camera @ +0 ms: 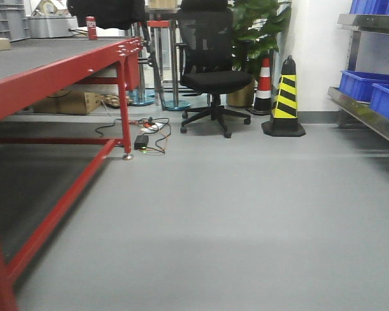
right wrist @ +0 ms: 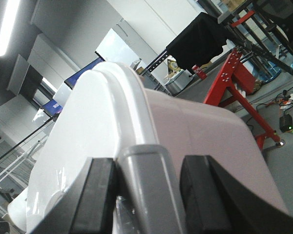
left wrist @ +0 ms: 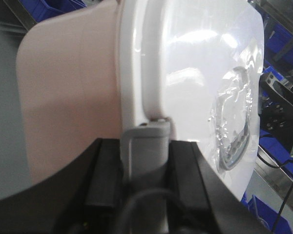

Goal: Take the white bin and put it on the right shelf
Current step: 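Carry the bin in both grippers while driving to the blue-crate shelves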

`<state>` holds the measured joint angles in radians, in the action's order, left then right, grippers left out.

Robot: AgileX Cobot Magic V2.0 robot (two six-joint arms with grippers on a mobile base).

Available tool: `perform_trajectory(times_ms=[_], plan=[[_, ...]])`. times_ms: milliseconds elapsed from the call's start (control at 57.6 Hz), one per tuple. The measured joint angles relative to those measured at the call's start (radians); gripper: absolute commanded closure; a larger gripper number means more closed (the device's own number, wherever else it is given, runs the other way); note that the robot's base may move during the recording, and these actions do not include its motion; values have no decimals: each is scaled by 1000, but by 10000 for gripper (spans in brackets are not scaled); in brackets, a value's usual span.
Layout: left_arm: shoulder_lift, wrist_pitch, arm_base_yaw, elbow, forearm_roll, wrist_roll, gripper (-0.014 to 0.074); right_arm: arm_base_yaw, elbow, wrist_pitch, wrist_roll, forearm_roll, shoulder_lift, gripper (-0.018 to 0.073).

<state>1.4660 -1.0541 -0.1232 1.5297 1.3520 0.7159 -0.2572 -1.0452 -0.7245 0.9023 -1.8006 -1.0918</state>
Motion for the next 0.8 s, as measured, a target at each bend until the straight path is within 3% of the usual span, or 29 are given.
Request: perform_trajectory(times_ms=[799], plan=[[0,0,0,0,0,0,724,0,0,0,0,0,0,489]])
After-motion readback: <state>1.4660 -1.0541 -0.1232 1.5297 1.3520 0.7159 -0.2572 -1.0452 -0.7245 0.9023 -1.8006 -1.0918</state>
